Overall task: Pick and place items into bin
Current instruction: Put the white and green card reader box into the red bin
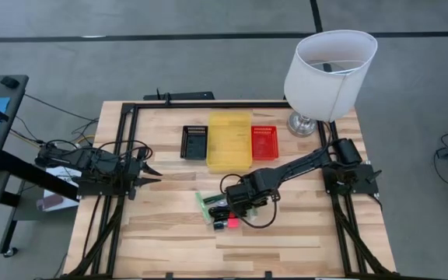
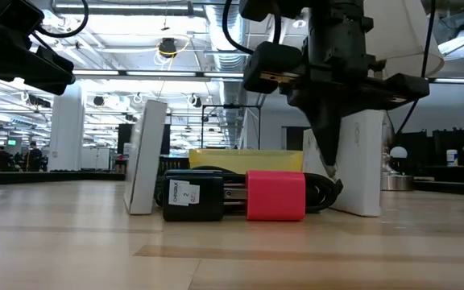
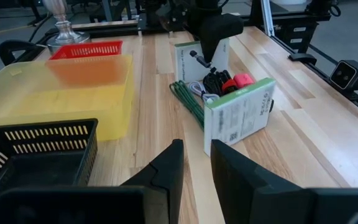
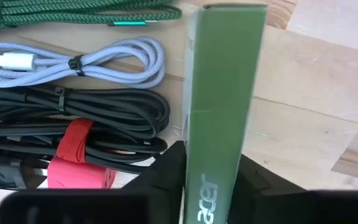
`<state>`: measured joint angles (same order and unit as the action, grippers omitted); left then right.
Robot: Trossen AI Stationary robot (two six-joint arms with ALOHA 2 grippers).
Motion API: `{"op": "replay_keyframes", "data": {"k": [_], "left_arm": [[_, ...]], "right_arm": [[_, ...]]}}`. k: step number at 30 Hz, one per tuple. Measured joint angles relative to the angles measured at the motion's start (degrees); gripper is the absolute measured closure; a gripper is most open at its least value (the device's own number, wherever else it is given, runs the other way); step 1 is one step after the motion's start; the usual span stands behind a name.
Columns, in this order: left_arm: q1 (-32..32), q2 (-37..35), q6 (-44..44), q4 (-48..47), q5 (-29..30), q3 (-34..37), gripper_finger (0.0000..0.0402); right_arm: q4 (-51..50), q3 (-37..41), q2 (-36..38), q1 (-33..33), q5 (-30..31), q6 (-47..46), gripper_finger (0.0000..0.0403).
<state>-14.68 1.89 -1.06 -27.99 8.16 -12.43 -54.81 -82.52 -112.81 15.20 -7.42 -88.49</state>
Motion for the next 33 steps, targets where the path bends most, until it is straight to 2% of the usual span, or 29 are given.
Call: {"op": "replay_keyframes", "data": {"k": [4,19,33], "left_arm": [[0.0,0.0,0.0,0.0,0.0,0.0,0.0329],[0.0,0.0,-0.02,0.0,0.0,0.0,0.0329],[0.0,-0.02,-0.02,-0.04,0.02,0.0,0.0329]], "right_arm": [[-0.02,0.0,0.02,0.01,-0.02,-0.06,0.0346],[-3.07,-0.02,1.08,-0.04,0.52,-1.52,0.0344],[-10.29,0.01,7.94,-3.48,5.16,-1.25,0.0344]]}}
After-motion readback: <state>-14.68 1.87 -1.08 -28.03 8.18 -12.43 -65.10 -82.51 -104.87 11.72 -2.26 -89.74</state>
